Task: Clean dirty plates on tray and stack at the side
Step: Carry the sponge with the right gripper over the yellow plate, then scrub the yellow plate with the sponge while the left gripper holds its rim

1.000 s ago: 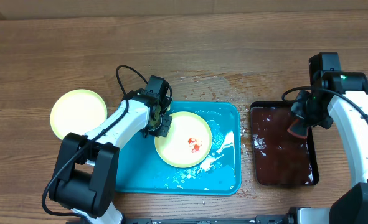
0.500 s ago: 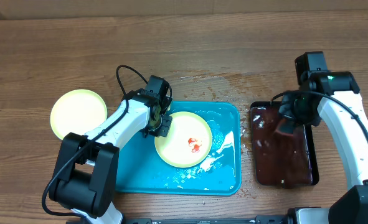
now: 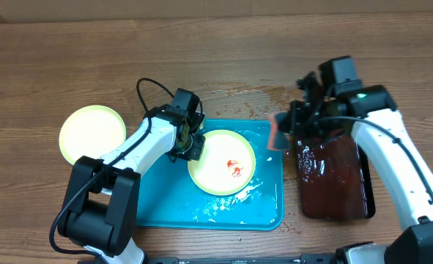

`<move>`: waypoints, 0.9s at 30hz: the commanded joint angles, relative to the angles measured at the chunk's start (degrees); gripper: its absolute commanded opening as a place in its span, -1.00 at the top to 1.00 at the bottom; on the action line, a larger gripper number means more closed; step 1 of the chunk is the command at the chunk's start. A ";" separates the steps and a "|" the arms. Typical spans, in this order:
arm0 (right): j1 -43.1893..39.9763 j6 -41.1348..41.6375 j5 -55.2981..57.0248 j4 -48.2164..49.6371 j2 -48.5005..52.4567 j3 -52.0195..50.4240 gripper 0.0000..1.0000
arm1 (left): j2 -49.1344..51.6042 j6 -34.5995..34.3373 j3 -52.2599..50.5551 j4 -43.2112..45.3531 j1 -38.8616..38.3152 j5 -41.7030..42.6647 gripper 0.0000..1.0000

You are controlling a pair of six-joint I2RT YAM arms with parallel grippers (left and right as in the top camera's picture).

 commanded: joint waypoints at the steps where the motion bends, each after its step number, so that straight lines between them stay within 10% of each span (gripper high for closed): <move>1: 5.18 6.67 -4.90 4.55 -0.94 -0.09 0.92 | 0.98 -1.05 -0.63 0.09 -0.37 4.98 0.92; 11: 18.08 21.31 1.01 15.69 4.87 -6.40 0.92 | 0.98 -2.12 -0.63 0.13 -0.33 5.35 0.91; 27: 19.65 22.62 14.75 18.88 16.24 -10.16 0.92 | 0.98 -2.47 -0.63 -0.37 -0.31 5.79 0.92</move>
